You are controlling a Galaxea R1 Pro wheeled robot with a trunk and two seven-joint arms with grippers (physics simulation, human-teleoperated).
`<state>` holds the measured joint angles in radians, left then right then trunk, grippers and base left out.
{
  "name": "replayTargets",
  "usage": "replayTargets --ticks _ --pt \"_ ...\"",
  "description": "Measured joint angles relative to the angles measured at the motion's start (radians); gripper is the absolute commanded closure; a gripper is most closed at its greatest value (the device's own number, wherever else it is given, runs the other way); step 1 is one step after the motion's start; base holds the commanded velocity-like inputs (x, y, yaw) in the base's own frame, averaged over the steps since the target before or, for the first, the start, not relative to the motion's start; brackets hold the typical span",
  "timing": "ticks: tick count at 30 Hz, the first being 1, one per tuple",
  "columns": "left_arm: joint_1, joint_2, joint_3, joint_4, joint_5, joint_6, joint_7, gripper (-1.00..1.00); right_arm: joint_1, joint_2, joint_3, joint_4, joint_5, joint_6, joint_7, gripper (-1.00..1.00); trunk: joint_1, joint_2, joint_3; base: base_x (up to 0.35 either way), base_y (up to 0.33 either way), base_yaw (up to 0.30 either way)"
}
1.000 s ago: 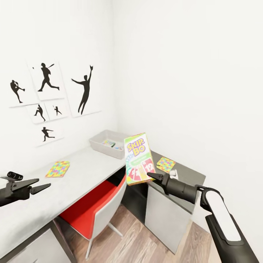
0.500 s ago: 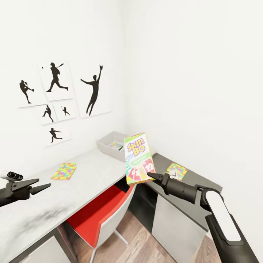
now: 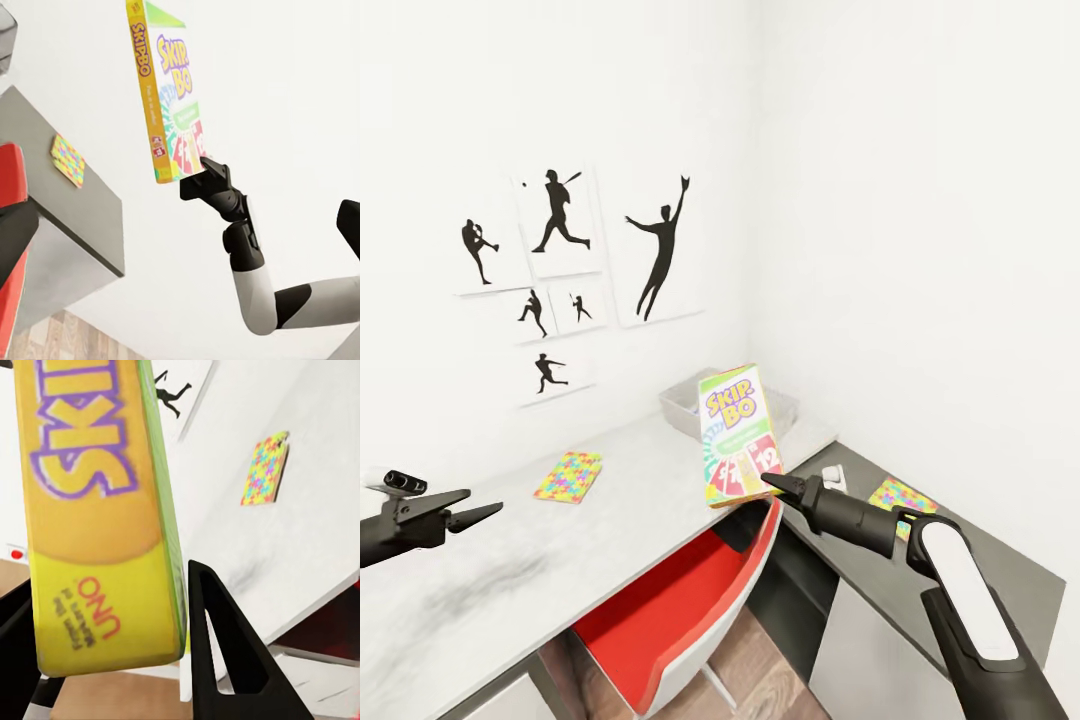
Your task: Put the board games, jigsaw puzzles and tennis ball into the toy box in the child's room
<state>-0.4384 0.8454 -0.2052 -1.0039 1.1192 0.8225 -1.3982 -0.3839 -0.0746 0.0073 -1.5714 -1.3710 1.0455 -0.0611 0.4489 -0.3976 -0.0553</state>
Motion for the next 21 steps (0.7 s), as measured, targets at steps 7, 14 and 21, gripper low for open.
replayTargets --ticks 7,14,21 --pt "0.0 0.0 0.0 0.0 0.0 0.0 0.0 -1.0 0.0 0.0 0.001 0.0 -0.008 0.0 0.0 1.0 0.0 0.0 0.0 0.069 0.005 0.004" --pt "0.0 0.0 0.0 0.0 0.001 0.0 0.0 -1.0 0.0 0.0 0.001 0.0 -0.008 0.0 0.0 1.0 0.0 0.0 0.0 0.113 0.0 0.0" --pt "0.0 0.0 0.0 0.0 0.001 0.0 0.001 -1.0 0.0 0.0 0.001 0.0 -0.006 0.0 0.0 1.0 0.0 0.0 0.0 0.292 -0.002 0.0"
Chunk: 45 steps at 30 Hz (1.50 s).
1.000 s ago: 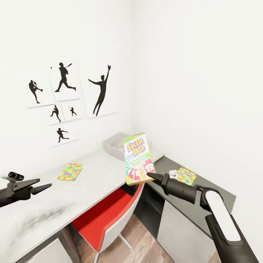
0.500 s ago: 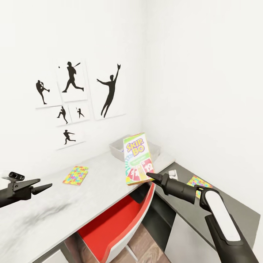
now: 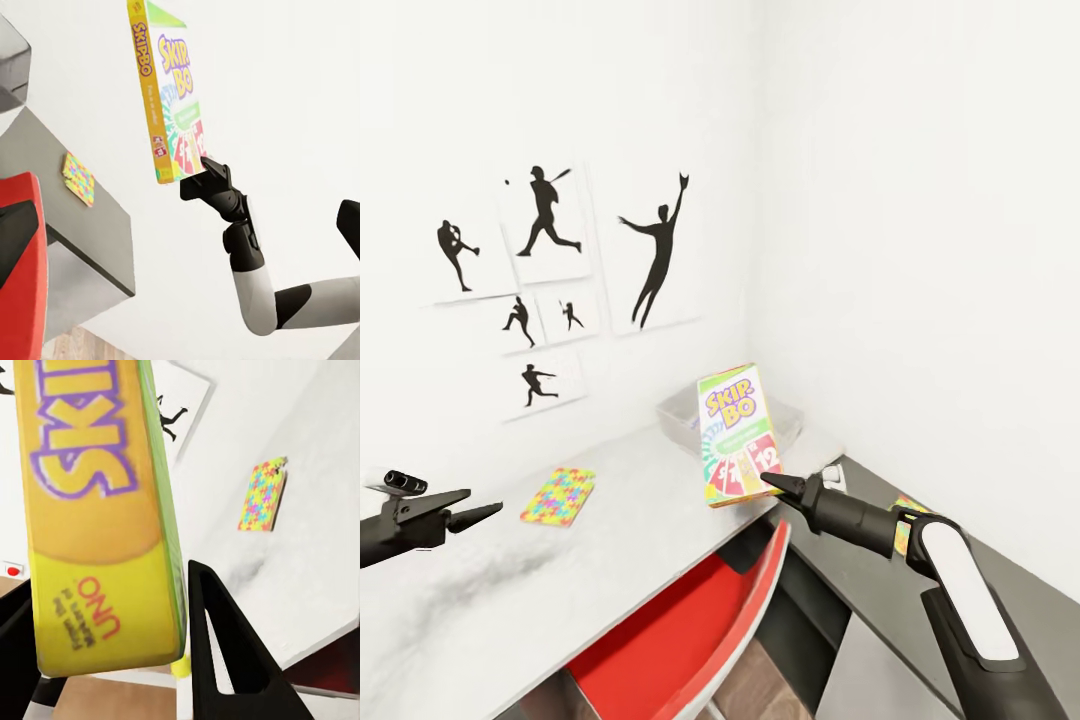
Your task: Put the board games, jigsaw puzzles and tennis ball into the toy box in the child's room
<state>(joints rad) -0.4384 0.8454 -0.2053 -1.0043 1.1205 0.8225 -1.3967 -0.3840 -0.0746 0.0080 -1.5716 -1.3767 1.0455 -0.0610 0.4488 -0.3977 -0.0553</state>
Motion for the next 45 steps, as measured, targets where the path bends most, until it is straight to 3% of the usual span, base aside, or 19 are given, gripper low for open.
replayTargets --ticks 9,33,45 --pt "0.0 0.0 -0.001 0.0 0.0 0.0 -0.001 -1.0 0.0 0.0 0.0 0.0 0.003 0.0 0.0 1.0 0.0 0.0 0.0 0.29 -0.147 0.09" --pt "0.001 0.0 0.0 0.0 -0.001 0.0 -0.001 -1.0 0.0 0.0 -0.001 0.0 0.005 0.0 0.001 1.0 0.0 0.0 0.0 0.165 -0.02 0.276" --pt "0.0 0.0 -0.001 0.0 -0.001 0.0 -0.002 -1.0 0.0 0.0 -0.001 0.0 -0.001 0.0 0.001 1.0 0.0 0.0 0.0 0.073 -0.084 0.028"
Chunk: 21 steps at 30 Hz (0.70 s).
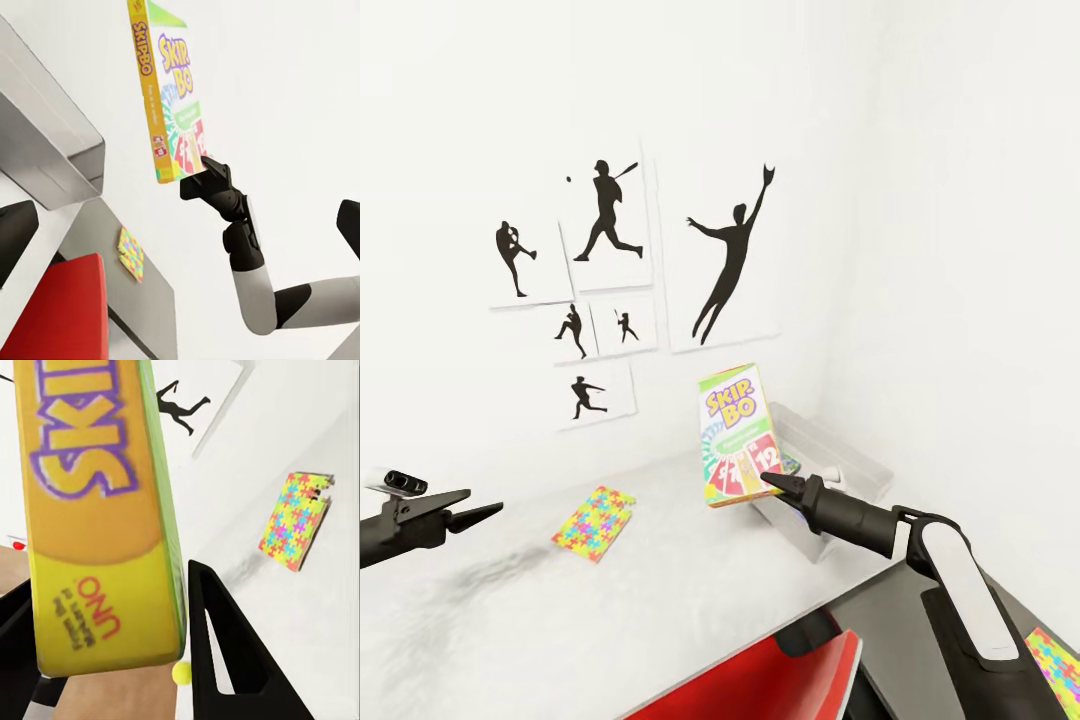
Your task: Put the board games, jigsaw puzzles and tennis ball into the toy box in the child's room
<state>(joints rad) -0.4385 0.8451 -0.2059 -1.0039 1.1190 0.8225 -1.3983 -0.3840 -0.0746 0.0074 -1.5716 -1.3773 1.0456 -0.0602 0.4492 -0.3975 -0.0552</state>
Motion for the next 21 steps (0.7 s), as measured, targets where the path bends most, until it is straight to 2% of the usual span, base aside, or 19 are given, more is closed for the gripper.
replayTargets --ticks 7,15,21 --pt "0.0 -0.003 0.0 0.0 0.0 0.0 0.001 -1.0 0.0 0.0 0.001 0.0 -0.001 0.0 0.0 1.0 0.0 0.0 0.0 0.12 -0.011 0.0" --pt "0.0 -0.008 0.0 0.0 0.0 0.0 -0.001 -1.0 0.0 0.0 0.001 0.001 -0.002 0.0 0.001 1.0 0.0 0.0 0.0 0.027 -0.001 0.0" --pt "0.0 -0.01 0.001 0.0 0.0 0.0 0.0 -1.0 0.0 0.0 0.0 0.003 0.001 0.0 0.0 1.0 0.0 0.0 0.0 0.183 0.0 0.0"
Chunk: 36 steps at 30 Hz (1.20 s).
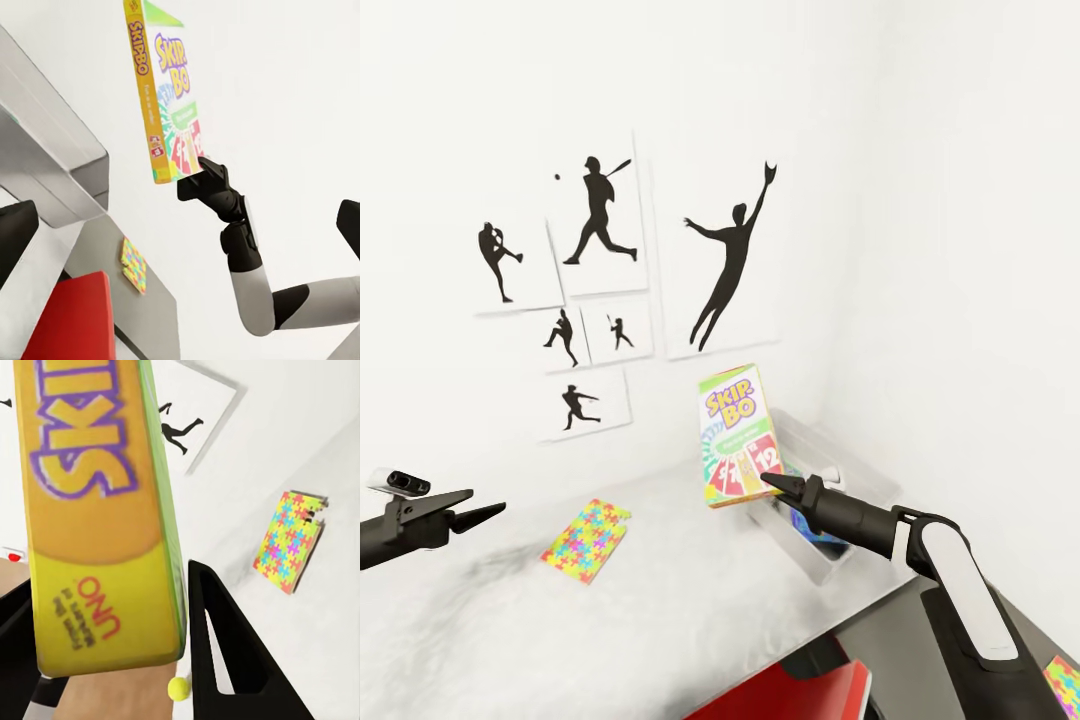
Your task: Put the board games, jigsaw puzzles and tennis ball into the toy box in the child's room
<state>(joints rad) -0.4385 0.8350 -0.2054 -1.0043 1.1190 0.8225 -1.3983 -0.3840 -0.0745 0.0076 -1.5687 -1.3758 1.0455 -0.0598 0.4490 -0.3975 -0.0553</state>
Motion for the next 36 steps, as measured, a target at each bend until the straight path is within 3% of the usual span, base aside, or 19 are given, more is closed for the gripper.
replayTargets --ticks 36 --pt "0.0 0.0 0.001 0.0 0.0 0.0 -0.001 -1.0 0.0 0.0 -0.002 0.0 -0.002 0.0 -0.001 1.0 0.0 0.0 0.0 0.022 0.0 0.0"
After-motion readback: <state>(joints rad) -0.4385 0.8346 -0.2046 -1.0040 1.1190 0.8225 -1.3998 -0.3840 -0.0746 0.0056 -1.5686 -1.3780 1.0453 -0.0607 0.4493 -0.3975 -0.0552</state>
